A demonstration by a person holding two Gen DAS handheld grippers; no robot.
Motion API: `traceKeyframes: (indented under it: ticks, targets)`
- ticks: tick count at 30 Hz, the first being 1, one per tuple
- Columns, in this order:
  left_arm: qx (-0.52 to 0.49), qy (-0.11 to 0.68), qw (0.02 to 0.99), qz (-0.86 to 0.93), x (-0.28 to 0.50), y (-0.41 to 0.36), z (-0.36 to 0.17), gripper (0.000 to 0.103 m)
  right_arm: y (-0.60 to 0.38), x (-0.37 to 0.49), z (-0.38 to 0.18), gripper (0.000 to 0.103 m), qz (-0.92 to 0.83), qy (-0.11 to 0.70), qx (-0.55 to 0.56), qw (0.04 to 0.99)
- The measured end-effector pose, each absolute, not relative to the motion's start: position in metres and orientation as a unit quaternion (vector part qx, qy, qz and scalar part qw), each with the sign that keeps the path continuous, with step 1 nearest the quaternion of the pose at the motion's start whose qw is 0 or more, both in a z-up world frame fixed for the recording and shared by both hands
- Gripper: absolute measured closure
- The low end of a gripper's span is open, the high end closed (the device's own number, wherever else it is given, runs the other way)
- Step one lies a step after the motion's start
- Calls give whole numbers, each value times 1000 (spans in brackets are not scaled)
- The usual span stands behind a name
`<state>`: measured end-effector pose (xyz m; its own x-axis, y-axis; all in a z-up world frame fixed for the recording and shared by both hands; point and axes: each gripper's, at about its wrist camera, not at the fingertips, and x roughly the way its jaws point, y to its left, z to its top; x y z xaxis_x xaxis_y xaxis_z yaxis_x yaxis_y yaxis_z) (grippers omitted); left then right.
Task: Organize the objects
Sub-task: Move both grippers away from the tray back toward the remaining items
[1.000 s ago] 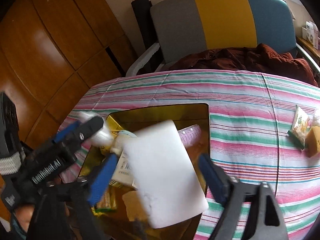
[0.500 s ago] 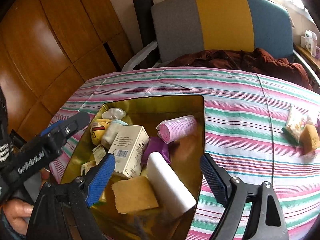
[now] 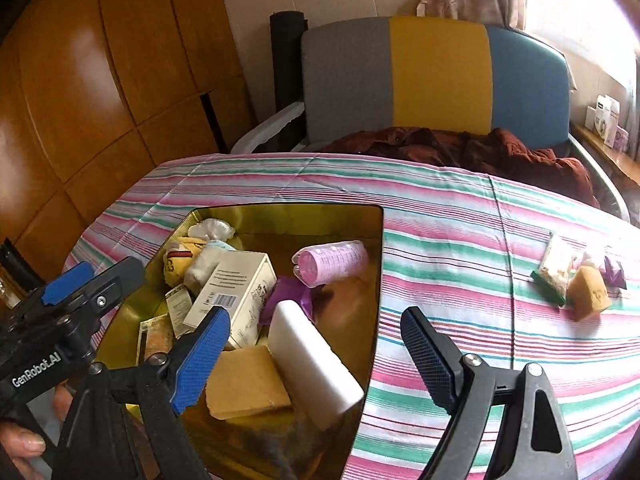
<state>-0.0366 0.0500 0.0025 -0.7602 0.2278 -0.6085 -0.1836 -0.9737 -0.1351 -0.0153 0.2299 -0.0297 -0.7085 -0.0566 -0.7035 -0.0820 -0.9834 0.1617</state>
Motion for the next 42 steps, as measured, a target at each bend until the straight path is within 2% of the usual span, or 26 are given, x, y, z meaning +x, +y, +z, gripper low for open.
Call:
traceKeyframes:
  ticks: [22, 42]
  targets:
    - [-336, 13, 148, 930, -18, 82, -3, 7, 275, -2, -34, 14, 915, 110, -381, 69]
    - [-344, 57, 198, 916, -15, 131, -4, 7, 384, 9, -24, 14, 896, 124, -398, 156]
